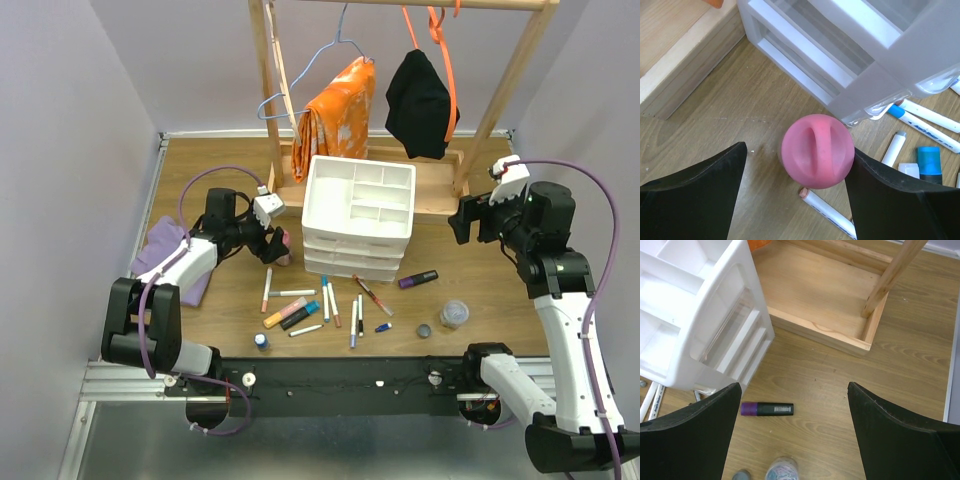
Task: Sort the stationery into containers
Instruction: Pick up the stationery from the center of the board, then place the stationery in the storage box.
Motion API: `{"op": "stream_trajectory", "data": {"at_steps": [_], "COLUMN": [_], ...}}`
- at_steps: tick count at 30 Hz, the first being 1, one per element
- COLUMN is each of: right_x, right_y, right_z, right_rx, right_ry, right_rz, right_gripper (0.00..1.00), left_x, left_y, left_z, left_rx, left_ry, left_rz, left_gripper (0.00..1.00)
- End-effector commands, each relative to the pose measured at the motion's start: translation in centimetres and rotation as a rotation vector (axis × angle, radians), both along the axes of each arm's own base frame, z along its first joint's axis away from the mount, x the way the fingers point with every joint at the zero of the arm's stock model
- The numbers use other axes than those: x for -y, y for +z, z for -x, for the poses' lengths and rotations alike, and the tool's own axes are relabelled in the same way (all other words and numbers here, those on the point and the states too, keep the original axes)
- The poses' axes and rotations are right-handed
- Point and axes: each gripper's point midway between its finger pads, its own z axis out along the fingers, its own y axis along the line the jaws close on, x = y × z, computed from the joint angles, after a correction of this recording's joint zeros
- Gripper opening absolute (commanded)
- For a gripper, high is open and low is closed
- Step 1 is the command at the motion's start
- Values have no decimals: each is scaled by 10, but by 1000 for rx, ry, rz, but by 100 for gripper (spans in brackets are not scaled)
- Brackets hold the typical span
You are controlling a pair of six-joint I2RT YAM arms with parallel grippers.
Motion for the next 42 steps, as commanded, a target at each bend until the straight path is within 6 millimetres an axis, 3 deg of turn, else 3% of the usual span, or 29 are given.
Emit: {"op": "stream_trajectory", "data": {"at_steps": [1,4,7,8,11,14,16,18,23,25,26,28,29,33,35,36,38,39,40,42], "right_x": [5,5,6,6,5,5,4,1,-1,-1,-2,-3,-3,-3,-2,-2,-1,0,0,2], "right_y": [-3,-5,-6,-6,-7,-10,-9,-9,-6,-8,-7,-10,-10,-10,-10,-9,-10,-9,-9,-9], "right_z": [-1,-1,0,0,2,1,0,0,-1,-1,-1,0,0,1,1,1,3,4,6,8], "right_rx": [8,4,3,5,3,4,15,16,34,34,38,34,34,38,40,41,40,40,40,44], "right_ry": [-18,-18,-22,-20,-19,-20,-16,-2,9,10,13,13,14,12,9,7,5,1,0,-9], "right_rz": [15,15,15,16,14,12,6,-6,-6,-11,-16,-24,-27,-26,-22,-20,-16,-15,-12,-5], "right_gripper": [94,94,94,94,94,94,94,94,94,94,94,94,94,94,94,94,94,94,94,94], "left_x": [10,9,6,6,3,-1,0,2,2,4,5,9,12,26,32,35,41,42,49,52], "left_y": [-3,-4,-6,-5,1,13,29,58,152,176,200,215,239,280,291,306,302,321,309,317], "left_z": [3,2,1,1,7,14,22,22,37,49,50,61,62,54,37,33,13,9,0,-10], "left_rx": [4,9,21,22,13,31,43,85,234,248,292,266,299,293,309,343,303,337,277,299], "left_ry": [-30,-20,-15,-15,-20,-30,-47,-58,-67,-77,-82,-119,-132,-137,-117,-122,-100,-94,-91,-75], "left_rz": [27,20,5,4,-9,-31,-23,-2,39,61,73,100,122,234,264,270,256,256,237,218], "left_gripper": [84,81,67,57,42,33,31,29,29,29,28,28,27,27,27,27,27,27,27,27]}}
